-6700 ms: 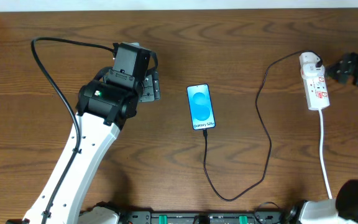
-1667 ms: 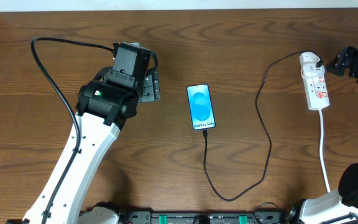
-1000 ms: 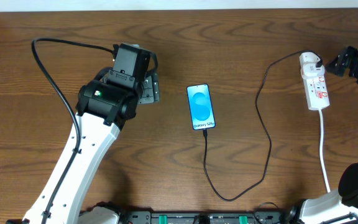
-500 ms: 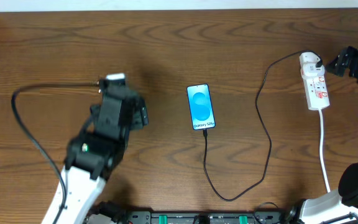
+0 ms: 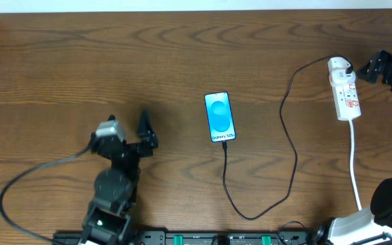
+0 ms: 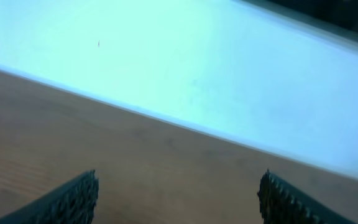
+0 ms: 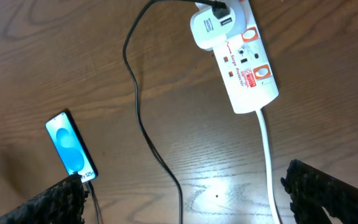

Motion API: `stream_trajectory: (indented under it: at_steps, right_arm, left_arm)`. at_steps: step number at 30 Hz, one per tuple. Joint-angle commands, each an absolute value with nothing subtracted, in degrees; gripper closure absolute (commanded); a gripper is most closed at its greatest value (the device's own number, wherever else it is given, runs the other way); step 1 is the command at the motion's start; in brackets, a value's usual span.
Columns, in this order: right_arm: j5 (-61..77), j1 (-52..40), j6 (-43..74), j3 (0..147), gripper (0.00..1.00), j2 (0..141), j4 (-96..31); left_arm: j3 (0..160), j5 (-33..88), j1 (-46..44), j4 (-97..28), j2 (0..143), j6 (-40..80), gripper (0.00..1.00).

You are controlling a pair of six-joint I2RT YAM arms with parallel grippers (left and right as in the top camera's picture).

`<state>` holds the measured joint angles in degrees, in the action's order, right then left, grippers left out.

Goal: Plug charger to phone and switch on socket

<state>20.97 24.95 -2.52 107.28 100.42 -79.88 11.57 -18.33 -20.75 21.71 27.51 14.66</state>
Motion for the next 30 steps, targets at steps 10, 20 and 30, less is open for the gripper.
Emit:
stream_trajectory:
  at_steps: [10, 20, 30]
  right_arm:
    - [21.3, 24.9, -2.2, 107.9, 0.01, 99.5, -79.9]
    - [21.3, 24.9, -2.2, 107.9, 0.01, 99.5, -79.9]
    - [21.3, 24.9, -2.2, 107.9, 0.01, 99.5, -79.9]
  left_arm:
    - [0.2, -11.1, -10.2, 25.7, 12.4, 11.8, 0.17]
    - [0.2, -0.8, 0.2, 9.9, 1.8, 7.5, 0.17]
    - [0.2, 3.5, 4.5, -1.7, 0.1, 5.5, 0.18]
